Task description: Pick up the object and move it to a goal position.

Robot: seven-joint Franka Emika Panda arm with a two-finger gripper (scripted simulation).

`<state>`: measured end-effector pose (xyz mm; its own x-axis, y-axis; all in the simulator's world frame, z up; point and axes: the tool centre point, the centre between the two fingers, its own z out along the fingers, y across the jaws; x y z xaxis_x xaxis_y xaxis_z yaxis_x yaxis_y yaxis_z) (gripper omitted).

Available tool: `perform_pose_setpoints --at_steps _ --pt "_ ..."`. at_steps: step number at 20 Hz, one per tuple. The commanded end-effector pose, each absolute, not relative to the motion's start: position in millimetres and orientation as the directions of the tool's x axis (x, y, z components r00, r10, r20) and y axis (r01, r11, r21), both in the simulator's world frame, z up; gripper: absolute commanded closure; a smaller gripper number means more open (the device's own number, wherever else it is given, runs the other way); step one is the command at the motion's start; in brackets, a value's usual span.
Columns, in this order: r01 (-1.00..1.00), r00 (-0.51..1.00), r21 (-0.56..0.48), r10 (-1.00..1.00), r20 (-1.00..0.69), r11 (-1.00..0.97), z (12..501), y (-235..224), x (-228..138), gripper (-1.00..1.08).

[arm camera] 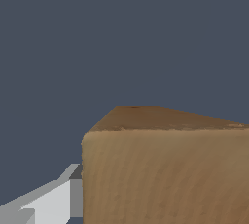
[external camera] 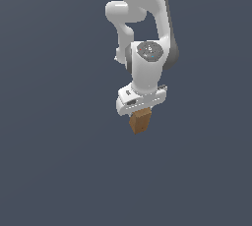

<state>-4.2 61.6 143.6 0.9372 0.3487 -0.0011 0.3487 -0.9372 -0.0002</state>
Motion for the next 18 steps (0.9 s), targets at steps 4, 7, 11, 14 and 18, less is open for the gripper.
perform_pose_setpoints --at_steps 4,7,11,14,18 --pt "0.349 0.937 0.000 0.349 0.000 -0.937 143 62 -4 1.08" --pt "0.349 0.937 0.000 0.349 0.000 -0.937 143 62 -4 1.08" --pt "0.349 0.937 0.000 0.349 -0.001 -0.937 144 61 -4 1.08" --pt "0.349 0.937 0.000 0.349 -0.001 -0.937 146 58 -7 1.08" --pt "0.349 0.937 0.000 0.349 -0.001 -0.937 152 49 -14 1.08"
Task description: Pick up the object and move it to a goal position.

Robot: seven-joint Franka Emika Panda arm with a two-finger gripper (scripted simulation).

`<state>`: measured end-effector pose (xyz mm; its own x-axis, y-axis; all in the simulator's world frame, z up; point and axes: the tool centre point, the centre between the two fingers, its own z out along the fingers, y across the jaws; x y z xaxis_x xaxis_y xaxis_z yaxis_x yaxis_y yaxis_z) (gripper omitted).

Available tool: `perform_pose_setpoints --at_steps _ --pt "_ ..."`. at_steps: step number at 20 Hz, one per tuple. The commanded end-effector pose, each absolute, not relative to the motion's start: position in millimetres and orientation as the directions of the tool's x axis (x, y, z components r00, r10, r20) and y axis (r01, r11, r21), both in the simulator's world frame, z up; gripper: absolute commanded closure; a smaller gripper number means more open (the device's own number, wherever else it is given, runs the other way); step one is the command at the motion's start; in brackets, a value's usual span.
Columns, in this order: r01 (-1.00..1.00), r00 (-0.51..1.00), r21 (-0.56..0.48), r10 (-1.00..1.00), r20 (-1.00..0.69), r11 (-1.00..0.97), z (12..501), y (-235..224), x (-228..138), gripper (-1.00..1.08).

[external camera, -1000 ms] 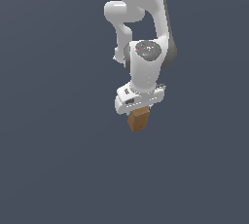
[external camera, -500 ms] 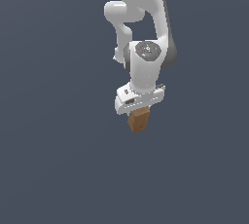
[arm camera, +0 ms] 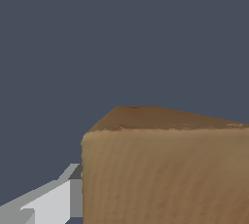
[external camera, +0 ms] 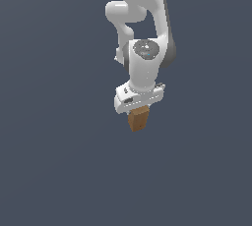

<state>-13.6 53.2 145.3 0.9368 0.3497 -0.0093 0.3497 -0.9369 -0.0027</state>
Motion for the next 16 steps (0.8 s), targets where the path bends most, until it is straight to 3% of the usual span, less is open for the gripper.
perform_pose_setpoints --at_steps 1,16 --pt "0.349 0.937 0.000 0.349 -0.001 -0.937 155 46 -17 1.08" --pt "0.349 0.937 -0.002 0.349 0.001 -0.937 222 -46 -88 1.08"
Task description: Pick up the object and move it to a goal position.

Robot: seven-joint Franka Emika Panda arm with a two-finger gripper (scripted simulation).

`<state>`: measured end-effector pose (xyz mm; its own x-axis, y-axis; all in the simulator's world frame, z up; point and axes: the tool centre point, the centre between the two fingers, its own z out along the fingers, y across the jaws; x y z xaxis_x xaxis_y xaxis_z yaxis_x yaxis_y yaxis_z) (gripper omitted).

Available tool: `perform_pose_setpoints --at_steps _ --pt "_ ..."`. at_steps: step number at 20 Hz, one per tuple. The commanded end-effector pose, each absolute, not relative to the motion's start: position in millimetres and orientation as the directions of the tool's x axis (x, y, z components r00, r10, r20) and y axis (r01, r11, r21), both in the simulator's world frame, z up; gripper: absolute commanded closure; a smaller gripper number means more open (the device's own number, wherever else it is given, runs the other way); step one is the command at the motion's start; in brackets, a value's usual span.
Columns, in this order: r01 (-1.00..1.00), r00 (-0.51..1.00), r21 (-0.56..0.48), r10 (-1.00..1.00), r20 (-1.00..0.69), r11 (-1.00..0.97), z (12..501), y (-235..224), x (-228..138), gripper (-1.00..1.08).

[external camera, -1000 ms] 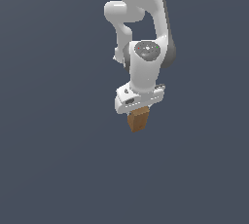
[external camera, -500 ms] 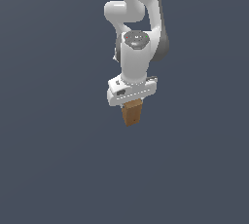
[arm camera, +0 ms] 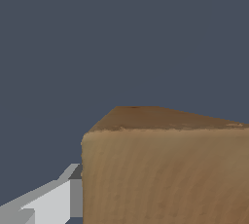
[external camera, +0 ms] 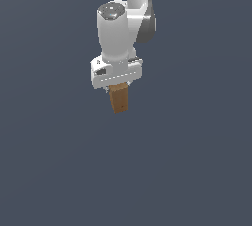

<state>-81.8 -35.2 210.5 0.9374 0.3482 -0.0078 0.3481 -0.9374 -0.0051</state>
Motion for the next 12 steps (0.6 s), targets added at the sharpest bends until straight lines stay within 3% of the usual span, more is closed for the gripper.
perform_pose_setpoints --at_steps 1,12 --pt "0.349 0.937 -0.002 0.349 0.001 -0.937 227 -52 -93 1.08" --pt "0.349 0.937 -0.001 0.349 0.001 -0.937 261 -98 -125 1.08"
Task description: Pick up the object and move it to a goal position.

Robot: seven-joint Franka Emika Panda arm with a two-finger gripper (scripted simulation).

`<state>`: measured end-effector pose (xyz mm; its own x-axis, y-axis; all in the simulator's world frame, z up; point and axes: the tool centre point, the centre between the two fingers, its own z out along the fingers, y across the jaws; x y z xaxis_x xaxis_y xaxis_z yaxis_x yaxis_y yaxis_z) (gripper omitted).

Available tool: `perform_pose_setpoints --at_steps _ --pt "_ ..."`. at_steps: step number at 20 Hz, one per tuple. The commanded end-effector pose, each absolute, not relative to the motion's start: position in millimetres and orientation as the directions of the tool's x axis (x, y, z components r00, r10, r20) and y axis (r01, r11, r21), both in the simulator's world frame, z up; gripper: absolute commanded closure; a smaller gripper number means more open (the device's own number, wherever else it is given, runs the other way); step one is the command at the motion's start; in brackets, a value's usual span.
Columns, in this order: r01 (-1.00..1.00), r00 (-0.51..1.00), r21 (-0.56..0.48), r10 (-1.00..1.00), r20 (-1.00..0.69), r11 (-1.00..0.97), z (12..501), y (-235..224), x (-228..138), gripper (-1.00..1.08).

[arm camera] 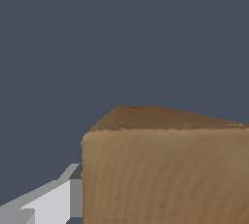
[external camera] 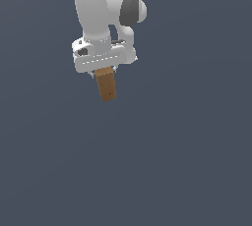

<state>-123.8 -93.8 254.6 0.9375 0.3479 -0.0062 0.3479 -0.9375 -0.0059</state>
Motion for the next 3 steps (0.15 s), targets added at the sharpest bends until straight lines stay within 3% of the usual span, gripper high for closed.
perform_pose_setpoints --at_steps 1,3 --pt "0.349 0.937 -0.001 0.349 0.001 -0.937 262.5 -99.4 -125.4 1.08" --pt "0.349 0.937 -0.001 0.349 0.000 -0.937 263.5 -100.7 -126.0 1.08"
